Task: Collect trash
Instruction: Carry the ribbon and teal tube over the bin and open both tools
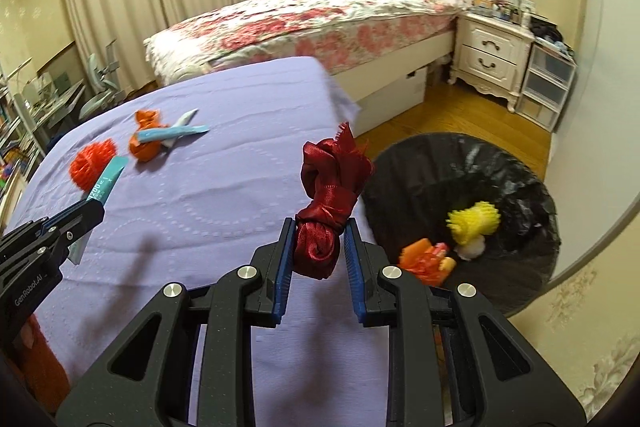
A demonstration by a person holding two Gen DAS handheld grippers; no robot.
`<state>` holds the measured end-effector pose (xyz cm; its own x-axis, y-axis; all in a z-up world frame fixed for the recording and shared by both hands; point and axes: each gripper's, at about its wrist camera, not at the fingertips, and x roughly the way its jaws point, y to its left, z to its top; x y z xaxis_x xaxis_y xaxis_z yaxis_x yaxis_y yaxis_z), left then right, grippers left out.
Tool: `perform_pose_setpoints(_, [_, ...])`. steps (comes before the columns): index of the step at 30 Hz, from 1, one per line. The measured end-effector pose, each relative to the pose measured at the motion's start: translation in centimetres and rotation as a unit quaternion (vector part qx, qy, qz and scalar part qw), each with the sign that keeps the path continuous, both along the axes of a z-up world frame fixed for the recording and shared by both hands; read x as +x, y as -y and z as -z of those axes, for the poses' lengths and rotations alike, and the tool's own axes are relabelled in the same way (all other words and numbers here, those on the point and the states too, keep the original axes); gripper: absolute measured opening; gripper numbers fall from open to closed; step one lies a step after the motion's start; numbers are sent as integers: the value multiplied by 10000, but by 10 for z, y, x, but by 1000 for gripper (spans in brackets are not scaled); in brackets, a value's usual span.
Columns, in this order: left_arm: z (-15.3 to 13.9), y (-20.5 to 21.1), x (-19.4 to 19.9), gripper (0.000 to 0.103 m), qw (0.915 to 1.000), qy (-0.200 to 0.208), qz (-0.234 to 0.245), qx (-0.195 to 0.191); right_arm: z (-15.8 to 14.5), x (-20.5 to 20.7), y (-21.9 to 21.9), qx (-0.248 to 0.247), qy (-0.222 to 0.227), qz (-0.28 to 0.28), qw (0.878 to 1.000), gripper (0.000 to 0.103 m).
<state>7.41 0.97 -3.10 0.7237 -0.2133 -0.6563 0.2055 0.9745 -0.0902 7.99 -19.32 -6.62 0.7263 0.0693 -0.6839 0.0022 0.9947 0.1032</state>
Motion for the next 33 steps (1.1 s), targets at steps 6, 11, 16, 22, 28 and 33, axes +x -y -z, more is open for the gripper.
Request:
perform_pose_setpoints(6, [2,51,13,18,9988,10,482,60,-1,-1,44,-2,66,498,9987,24])
perform_pose_setpoints(11, [6,89,25,18,9970,4,765,106,4,5,77,11,26,868,9962,24])
perform_pose_setpoints(16, [12,123,38,18,9948,-45,998,222,13,13,103,93,-70,1136,9935,24])
perform_pose_setpoints(22, [16,159,53,18,9916,-46,1247,347,25,22,122,167,-184,1327,9908,24])
perform_pose_setpoints(28, [24,183,62,18,9882,-42,1421,569,35,31,131,219,-281,1442,9889,24])
perform_pose_setpoints(33, [32,191,70,18,9870,-120,1453,675,40,37,136,276,-359,1488,9878,26])
